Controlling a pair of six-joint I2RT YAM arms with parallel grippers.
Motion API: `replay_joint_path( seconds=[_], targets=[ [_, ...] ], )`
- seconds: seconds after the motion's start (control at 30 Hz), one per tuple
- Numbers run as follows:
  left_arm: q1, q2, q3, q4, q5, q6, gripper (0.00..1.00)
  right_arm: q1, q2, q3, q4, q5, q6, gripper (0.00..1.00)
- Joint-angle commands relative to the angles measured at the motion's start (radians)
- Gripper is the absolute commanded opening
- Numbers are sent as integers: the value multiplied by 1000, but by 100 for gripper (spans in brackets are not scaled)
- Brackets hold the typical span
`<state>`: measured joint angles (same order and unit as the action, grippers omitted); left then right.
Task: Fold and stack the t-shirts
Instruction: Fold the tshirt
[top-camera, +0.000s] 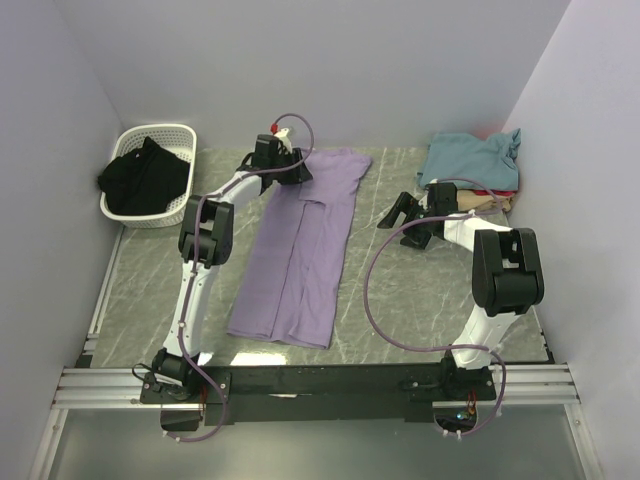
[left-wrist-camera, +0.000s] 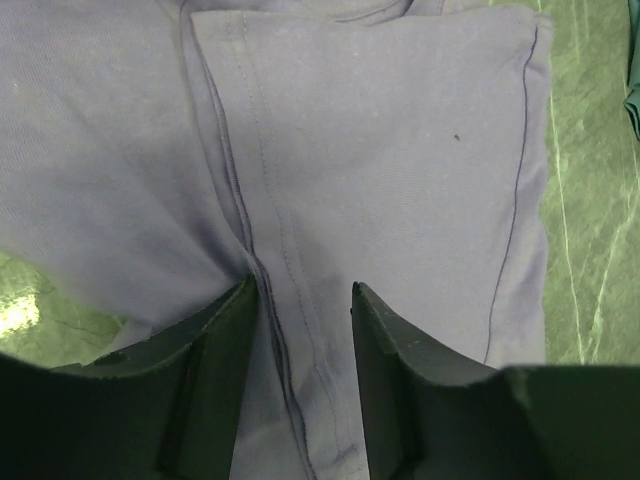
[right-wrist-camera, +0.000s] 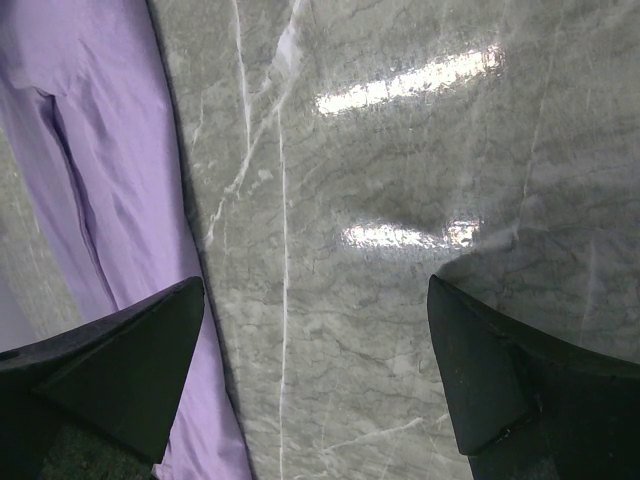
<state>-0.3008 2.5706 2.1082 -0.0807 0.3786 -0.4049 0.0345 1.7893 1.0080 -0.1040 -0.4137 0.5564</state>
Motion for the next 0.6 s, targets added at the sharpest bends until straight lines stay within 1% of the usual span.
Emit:
replay_joint_path(
  seconds=[0.0, 0.1, 0.2, 0.3, 0.33, 0.4, 0.43, 0.5, 0.57],
  targets=[
    [-17, 13, 35, -1, 2, 18, 49, -4, 36, 14, -25, 13, -19, 98],
    [-18, -7, 4, 18, -12, 23, 52, -5, 38, 14, -26, 12, -20, 98],
    [-18, -7, 7, 16, -12, 26, 48, -5, 39, 17, -23, 7, -18, 98],
    [-20, 11, 41, 2, 6, 26, 36, -5, 39, 17, -22, 6, -19, 98],
    [-23, 16, 47, -1, 9, 28, 25, -4, 41, 17, -23, 6, -21, 98],
    [-26, 20, 58, -5, 9, 32, 17, -5, 39, 17, -22, 6, -21, 98],
    [-27, 17, 56, -5, 6, 32, 10, -5, 39, 15, -23, 4, -21, 98],
    [-29, 8, 41, 2, 2, 29, 1, -5, 39, 15, -23, 4, -23, 98],
    [-29, -7, 26, 9, -7, 28, 1, -5, 38, 15, -23, 4, -26, 98]
  ],
)
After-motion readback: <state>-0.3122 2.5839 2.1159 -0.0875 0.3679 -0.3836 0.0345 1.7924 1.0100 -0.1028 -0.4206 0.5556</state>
